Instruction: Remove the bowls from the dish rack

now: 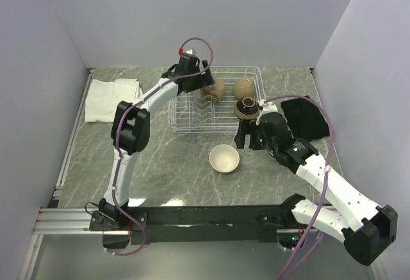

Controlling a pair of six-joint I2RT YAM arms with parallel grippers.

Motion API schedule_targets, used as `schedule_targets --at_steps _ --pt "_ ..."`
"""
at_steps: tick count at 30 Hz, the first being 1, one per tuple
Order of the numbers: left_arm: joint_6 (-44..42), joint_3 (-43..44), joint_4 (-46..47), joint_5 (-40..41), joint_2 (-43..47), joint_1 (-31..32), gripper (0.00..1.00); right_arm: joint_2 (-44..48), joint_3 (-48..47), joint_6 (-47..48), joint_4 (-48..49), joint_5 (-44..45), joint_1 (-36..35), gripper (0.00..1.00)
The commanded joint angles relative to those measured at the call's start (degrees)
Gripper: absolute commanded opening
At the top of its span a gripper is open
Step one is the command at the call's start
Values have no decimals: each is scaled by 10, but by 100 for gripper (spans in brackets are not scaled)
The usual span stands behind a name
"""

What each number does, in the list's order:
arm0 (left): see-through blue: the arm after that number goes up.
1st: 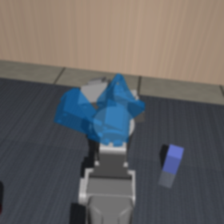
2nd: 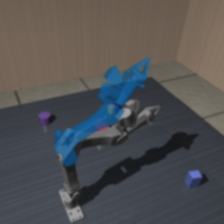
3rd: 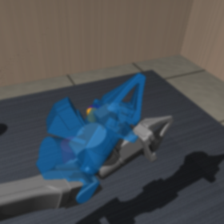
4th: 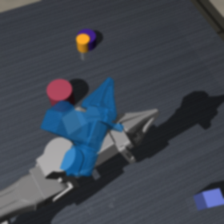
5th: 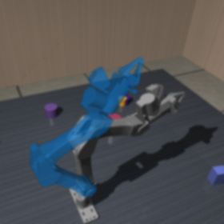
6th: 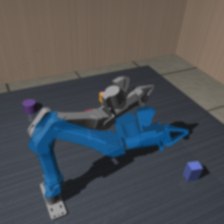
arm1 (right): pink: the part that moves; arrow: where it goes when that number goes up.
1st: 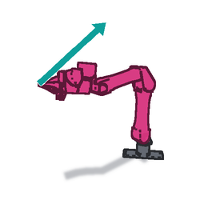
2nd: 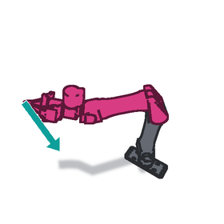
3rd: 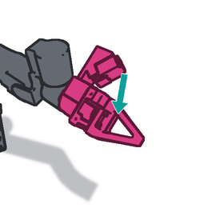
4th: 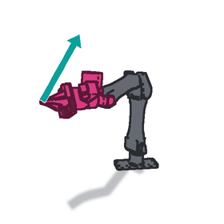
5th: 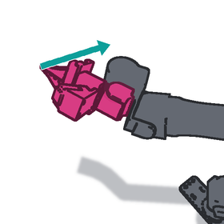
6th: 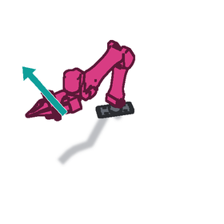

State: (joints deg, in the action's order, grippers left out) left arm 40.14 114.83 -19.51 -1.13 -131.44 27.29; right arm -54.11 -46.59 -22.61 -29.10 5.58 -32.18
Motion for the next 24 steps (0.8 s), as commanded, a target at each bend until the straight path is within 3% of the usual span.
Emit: schedule_targets --at_steps 1,10,17,24 --pt "39 15 27 -56 -26 7 99 1 2 6 26 9 7 100" --pt "59 1 29 -78 -9 11 99 1 2 7 26 9 10 100" --pt "17 -6 -18 9 20 30 99 1 0 9 31 9 12 100" --pt "-12 -81 0 71 103 33 99 -7 -14 15 32 5 12 100"
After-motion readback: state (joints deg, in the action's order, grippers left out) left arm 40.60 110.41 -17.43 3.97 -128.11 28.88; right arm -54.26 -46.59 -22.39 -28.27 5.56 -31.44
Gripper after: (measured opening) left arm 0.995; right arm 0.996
